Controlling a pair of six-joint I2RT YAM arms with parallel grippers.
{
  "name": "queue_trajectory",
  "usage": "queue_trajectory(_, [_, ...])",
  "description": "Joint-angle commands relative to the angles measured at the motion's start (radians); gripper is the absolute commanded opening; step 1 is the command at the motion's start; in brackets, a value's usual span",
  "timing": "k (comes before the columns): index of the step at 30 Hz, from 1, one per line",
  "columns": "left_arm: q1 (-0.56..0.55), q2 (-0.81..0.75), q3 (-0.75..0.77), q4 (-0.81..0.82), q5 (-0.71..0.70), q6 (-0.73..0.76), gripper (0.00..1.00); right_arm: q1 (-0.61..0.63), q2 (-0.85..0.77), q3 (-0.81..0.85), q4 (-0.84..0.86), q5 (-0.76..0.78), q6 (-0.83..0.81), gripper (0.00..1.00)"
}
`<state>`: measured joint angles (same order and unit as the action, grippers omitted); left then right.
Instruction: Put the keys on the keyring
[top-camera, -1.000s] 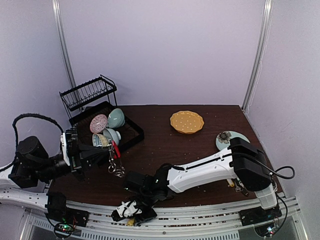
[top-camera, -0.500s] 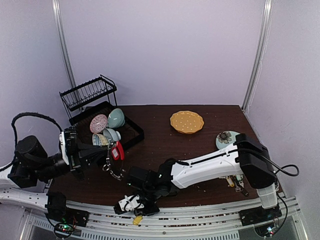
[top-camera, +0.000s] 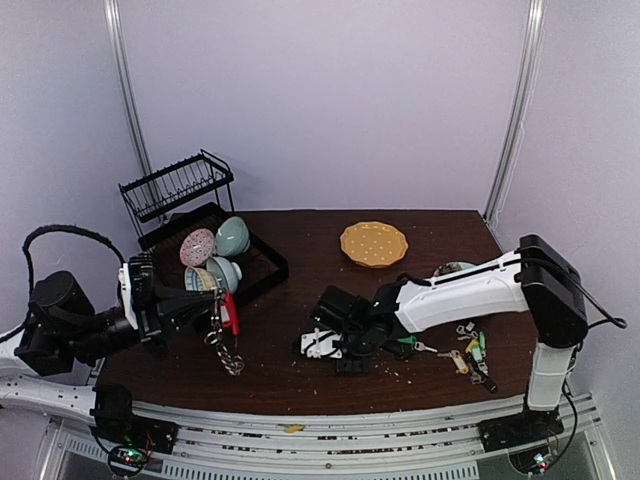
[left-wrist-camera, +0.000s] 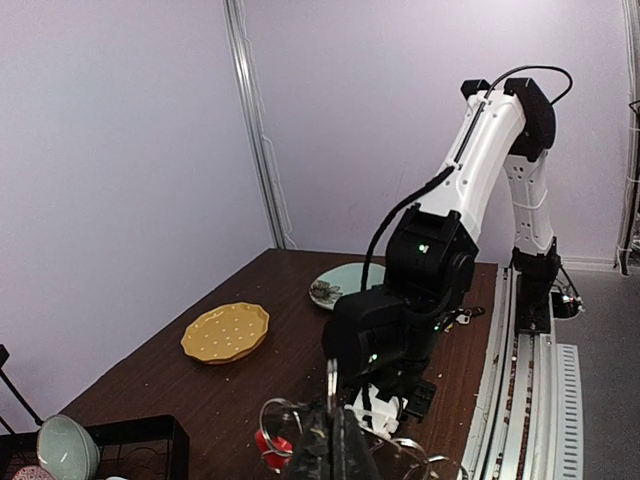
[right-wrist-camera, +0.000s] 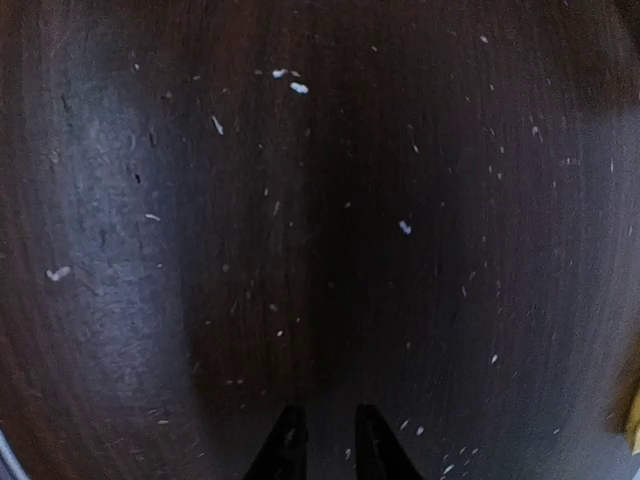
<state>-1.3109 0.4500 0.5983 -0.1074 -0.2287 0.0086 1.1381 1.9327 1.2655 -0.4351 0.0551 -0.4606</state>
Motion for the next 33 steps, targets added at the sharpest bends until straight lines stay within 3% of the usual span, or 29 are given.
queue_trajectory(1, [-0.001, -0.062, 0.041, 0.038, -0.010, -0.007, 0.00, 0.063, -0.129, -0.053, 0.078, -0.247, 0.087, 0.30])
queue_trajectory(3, [-0.001, -0.063, 0.043, 0.039, -0.008, -0.008, 0.00, 0.145, -0.142, -0.084, 0.203, -0.294, 0.151, 0.39])
queue_trajectory(6, [-0.001, -0.065, 0.043, 0.038, -0.008, -0.010, 0.00, 0.259, -0.100, -0.086, 0.329, -0.286, 0.222, 0.41])
queue_trajectory(14, [-0.001, -0.079, 0.047, 0.030, -0.002, -0.013, 0.00, 0.297, 0.003, -0.107, 0.479, -0.242, 0.331, 0.48])
queue_trajectory(27, [-0.001, -0.071, 0.057, 0.029, -0.004, -0.007, 0.00, 0.293, 0.050, -0.145, 0.431, -0.267, 0.332, 0.27])
queue_trajectory(33, [-0.001, -0.063, 0.059, 0.029, -0.001, -0.007, 0.00, 0.288, 0.063, -0.134, 0.427, -0.256, 0.347, 0.09])
